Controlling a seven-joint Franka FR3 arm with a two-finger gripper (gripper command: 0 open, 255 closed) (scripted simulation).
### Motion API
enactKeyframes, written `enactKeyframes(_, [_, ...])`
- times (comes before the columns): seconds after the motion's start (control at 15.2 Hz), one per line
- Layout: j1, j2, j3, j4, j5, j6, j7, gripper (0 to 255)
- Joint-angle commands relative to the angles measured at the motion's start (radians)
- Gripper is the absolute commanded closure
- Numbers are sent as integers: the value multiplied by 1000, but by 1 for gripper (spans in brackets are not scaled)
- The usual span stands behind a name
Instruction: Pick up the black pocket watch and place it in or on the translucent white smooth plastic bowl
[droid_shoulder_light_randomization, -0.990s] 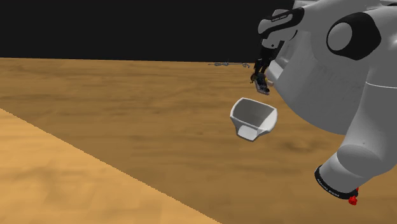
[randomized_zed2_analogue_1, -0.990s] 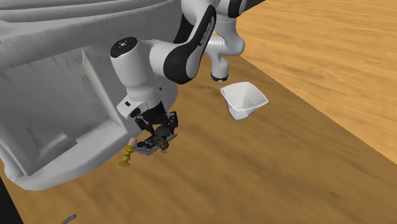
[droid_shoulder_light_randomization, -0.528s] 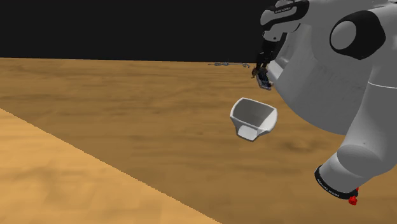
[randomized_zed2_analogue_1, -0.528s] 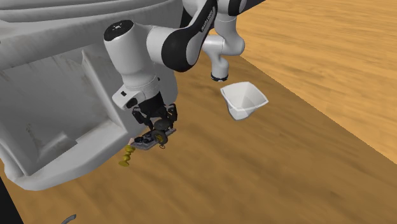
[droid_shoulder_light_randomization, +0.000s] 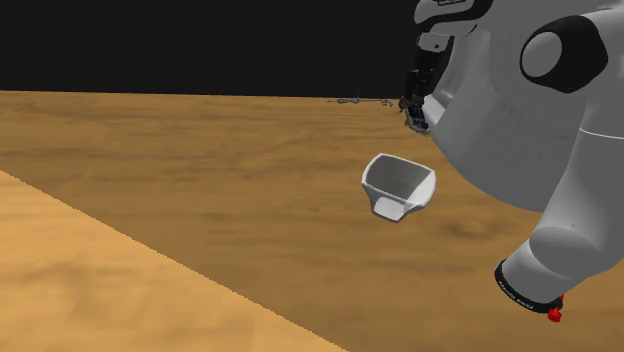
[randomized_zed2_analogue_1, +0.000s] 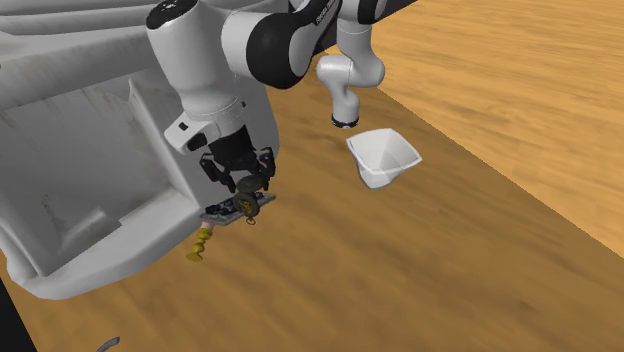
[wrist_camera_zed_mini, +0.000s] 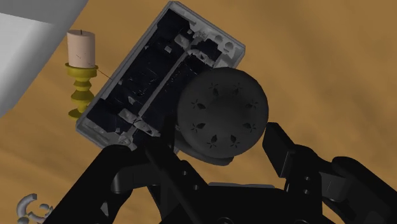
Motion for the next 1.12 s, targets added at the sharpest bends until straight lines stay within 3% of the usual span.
enactKeyframes(0.0, [0,-3,0,24,-2,-26,5,255])
enactKeyframes(1.06, [-32,37,-4,300,10,-261,25,255])
